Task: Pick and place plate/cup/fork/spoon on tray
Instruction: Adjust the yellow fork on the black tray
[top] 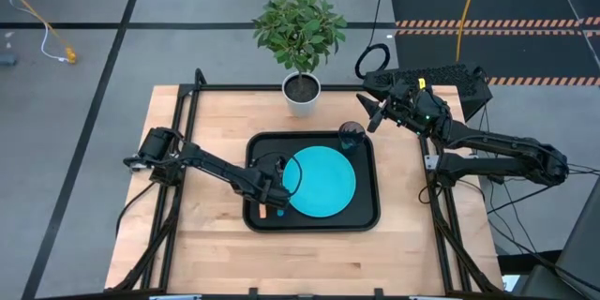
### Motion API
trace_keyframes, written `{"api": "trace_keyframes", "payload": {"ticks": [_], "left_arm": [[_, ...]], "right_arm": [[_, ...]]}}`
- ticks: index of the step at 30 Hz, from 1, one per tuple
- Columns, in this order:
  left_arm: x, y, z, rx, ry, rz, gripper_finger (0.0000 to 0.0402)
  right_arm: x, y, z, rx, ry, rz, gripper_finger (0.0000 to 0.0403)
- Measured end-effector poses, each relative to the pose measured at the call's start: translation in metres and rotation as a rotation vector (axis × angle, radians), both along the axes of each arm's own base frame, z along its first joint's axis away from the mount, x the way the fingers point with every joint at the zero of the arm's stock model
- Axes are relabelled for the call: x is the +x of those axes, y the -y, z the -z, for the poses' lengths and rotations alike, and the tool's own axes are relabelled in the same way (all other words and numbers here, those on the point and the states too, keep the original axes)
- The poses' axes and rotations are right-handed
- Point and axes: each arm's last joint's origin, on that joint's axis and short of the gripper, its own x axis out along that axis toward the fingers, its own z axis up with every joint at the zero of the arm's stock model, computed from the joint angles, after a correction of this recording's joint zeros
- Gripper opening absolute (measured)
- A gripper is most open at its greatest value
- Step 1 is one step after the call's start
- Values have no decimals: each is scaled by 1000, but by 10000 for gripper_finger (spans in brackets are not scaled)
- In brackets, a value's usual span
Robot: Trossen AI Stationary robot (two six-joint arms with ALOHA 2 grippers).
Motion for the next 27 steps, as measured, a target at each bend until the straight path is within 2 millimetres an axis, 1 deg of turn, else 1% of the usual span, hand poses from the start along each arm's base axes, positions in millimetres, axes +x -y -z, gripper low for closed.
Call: {"api": "trace_keyframes", "payload": {"ticks": [13,27], "left_arm": [[0,0,0,1,-16,29,118],[-1,1,0,-36,-35,59,117]], "right_arm": [[0,0,0,0,0,0,169],[0,0,0,1,-3,0,169]]}}
